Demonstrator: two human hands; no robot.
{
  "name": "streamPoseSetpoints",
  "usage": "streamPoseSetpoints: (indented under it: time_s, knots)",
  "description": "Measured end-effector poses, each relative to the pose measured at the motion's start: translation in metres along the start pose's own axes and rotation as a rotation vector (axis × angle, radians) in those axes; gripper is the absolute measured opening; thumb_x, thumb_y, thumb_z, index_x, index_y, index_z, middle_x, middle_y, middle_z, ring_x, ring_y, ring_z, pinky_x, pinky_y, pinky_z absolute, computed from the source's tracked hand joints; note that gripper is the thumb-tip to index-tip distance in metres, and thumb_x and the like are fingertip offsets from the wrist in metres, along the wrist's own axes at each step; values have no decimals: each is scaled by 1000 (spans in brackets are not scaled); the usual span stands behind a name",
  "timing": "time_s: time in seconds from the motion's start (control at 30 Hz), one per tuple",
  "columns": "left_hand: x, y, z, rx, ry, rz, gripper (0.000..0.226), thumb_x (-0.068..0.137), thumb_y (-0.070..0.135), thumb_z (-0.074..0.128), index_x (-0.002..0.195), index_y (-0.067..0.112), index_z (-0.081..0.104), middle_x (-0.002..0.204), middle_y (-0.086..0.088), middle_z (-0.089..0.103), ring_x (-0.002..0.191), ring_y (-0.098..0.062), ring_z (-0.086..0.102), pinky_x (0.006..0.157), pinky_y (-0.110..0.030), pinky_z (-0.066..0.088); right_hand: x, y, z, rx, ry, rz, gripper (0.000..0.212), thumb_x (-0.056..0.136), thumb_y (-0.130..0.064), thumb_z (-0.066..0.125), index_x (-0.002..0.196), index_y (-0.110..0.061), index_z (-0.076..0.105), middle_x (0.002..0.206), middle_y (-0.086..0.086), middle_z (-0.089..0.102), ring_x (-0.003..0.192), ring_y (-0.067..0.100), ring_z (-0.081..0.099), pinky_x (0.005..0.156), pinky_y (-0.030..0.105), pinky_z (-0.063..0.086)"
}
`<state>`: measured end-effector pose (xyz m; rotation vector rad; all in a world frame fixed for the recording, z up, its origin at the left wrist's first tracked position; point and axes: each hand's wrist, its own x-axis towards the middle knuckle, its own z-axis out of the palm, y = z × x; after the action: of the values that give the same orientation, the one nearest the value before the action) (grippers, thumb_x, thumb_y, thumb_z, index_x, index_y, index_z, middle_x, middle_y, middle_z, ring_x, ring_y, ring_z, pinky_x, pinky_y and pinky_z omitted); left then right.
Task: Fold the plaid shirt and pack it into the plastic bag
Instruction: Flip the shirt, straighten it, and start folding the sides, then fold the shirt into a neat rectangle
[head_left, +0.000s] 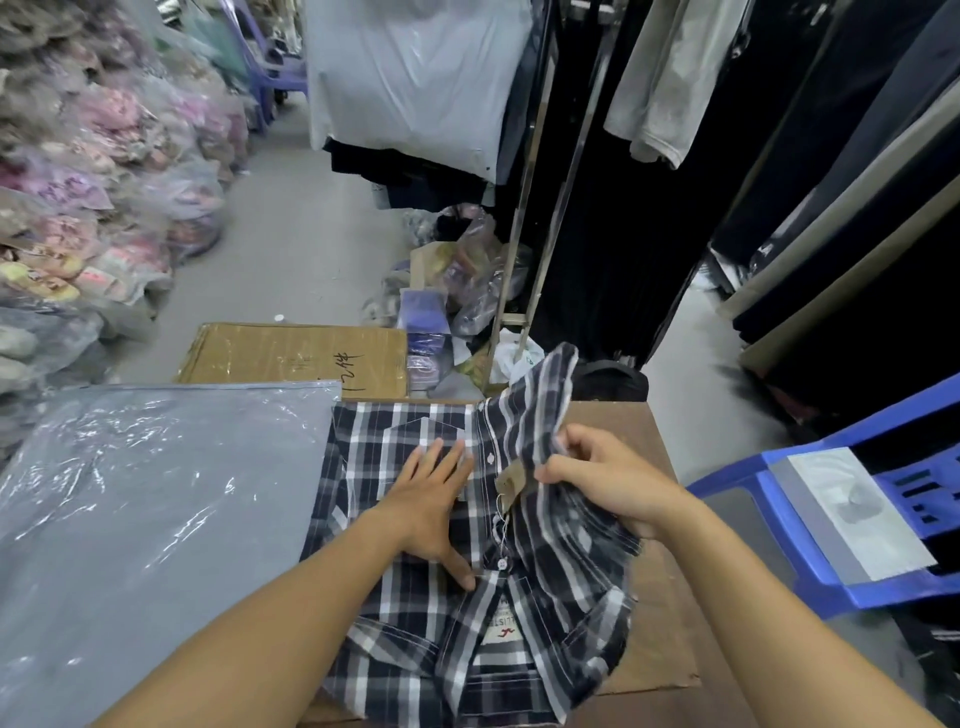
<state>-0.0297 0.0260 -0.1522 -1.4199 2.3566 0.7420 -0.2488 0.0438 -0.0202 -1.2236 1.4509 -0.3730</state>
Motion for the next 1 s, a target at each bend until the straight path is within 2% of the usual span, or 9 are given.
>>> streamPoseSetpoints:
  time_s: [0.1, 0.17, 0.2, 0.3, 0.4, 0.47, 0.57, 0.73, 1.0]
  knots:
    - [-9, -2, -10, -236, 56, 45, 134, 48, 79, 73, 156, 24, 16, 165, 3, 4, 153, -21, -1, 124, -41, 7, 10, -26, 40, -98, 5, -34, 24, 80, -22, 75, 81, -18, 51, 81, 4, 55, 73, 19, 54, 71, 36, 46]
    - [-21, -5, -19, -656, 235, -11, 48, 75, 38, 76, 115, 15, 62, 119, -4, 62, 118, -19, 57, 94, -19, 44, 21, -39, 68, -206, 38, -52, 25, 81, -27, 73, 79, -20, 49, 79, -1, 53, 70, 16, 49, 65, 33, 41]
    - [-31, -7, -28, -859, 289, -60, 8, 84, 18, 66, 91, 17, 64, 91, -1, 65, 87, -10, 66, 71, -11, 46, 28, -43, 81, -270, 45, -45, 24, 81, -30, 71, 79, -21, 49, 80, -2, 55, 72, 16, 50, 65, 34, 41]
    - [-50, -27, -31, -1364, 223, -300, 27, 94, 15, 45, 71, 17, 58, 61, 2, 52, 45, -5, 50, 43, -15, 41, 42, -54, 115, -395, 4, 13, 17, 85, -33, 63, 87, -21, 52, 92, 0, 62, 81, 20, 56, 67, 35, 43]
    - [-68, -44, -34, -1628, 109, -343, 53, 97, 50, 36, 85, 11, 70, 67, -6, 63, 51, -13, 56, 48, -23, 46, 53, -60, 142, -441, -77, 40, 18, 92, -28, 56, 104, -14, 53, 105, 8, 65, 87, 24, 58, 70, 36, 44]
    - [-71, -56, -30, -1725, 95, -357, 73, 91, 71, 31, 109, 15, 75, 95, -8, 75, 79, -21, 69, 73, -35, 55, 59, -59, 157, -464, -103, 55, 24, 94, -26, 52, 113, -12, 53, 113, 10, 64, 95, 26, 60, 70, 35, 46]
    - [-74, -61, -28, -1730, 175, -480, 64, 84, 65, 58, 120, 13, 69, 115, -12, 73, 109, -28, 68, 102, -46, 49, 65, -54, 176, -429, -178, 43, 33, 92, -26, 52, 123, -14, 52, 119, 9, 62, 104, 25, 61, 84, 39, 53]
    - [-74, -66, -26, -1674, 312, -632, 33, 95, 32, 61, 109, 3, 67, 90, -14, 75, 83, -27, 71, 62, -33, 56, 56, -41, 182, -432, -301, 5, 62, 85, -35, 68, 140, -21, 42, 129, 6, 60, 98, 19, 62, 76, 33, 55]
    - [-64, -77, -26, -1520, 392, -630, 24, 100, 29, 53, 106, 11, 67, 103, -11, 75, 92, -27, 70, 79, -40, 57, 38, -18, 186, -250, -810, 124, 63, 93, -31, 68, 147, -20, 38, 128, 17, 60, 105, 21, 63, 97, 42, 53]
